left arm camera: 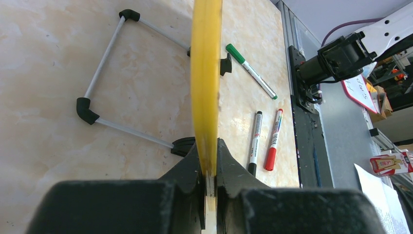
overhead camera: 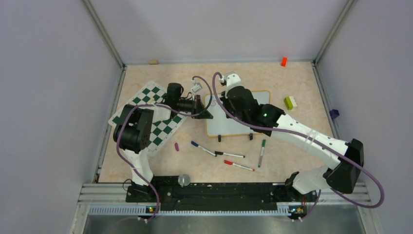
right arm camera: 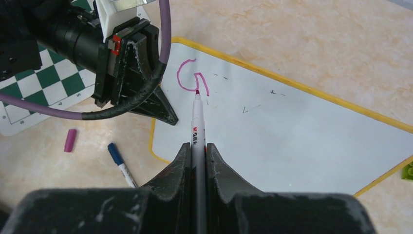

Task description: Write a sentence on the whiteboard

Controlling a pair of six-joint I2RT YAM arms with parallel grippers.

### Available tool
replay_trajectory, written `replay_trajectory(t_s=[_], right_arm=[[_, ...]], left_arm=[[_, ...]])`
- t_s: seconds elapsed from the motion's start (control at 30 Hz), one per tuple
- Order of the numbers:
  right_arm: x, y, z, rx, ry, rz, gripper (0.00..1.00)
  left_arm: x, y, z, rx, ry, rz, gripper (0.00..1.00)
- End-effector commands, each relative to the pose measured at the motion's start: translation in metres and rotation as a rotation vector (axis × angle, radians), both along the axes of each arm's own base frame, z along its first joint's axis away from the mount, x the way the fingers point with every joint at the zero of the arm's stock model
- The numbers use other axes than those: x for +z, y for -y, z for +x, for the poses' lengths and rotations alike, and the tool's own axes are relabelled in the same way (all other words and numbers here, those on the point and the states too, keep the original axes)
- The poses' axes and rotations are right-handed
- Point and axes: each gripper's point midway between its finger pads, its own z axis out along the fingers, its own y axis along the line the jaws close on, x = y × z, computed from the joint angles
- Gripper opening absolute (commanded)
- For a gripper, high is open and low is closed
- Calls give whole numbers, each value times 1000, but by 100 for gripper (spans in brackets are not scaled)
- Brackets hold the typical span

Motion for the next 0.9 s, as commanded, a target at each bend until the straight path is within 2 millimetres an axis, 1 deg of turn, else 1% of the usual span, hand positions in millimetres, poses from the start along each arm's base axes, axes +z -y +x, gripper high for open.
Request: replay_trajectory(t_s=[0.0,0.17,0.3,0.37,0.43,0.5,0.63,0.7,0.77,0.83,0.87], right_arm=[[8,-2,11,42,69,-57,0],[19,3,19,72,153,-149,0],[20,-1,21,85,157,-111,0],[16,3,25,71,158,-109,0],[17,4,29,56,137,-55,0],[23,7,34,26,134,20,0],[34,19,39,-31,172,140,0],[33,21,37,-48,163,165,0],[29,21,36,-79,114,177,0],[26,27,39,-181,74,169,0],[25,27,39,-205,64,143,0]], left_arm=[[-2,2,-6,-19,28,3,0],[-2,2,-5,-19,28,2,0],[-3,2,-5,-18,26,3,0],[-3,2,-5,-16,25,2,0],[-3,2,-5,-17,22,0,0],[-4,2,-5,-19,16,-6,0],[-6,2,-6,-14,14,-7,0],[-7,2,-5,-1,12,-3,0],[-7,2,-4,3,14,-1,0],[-7,2,-3,2,14,-1,0],[-7,3,-3,1,18,-2,0]])
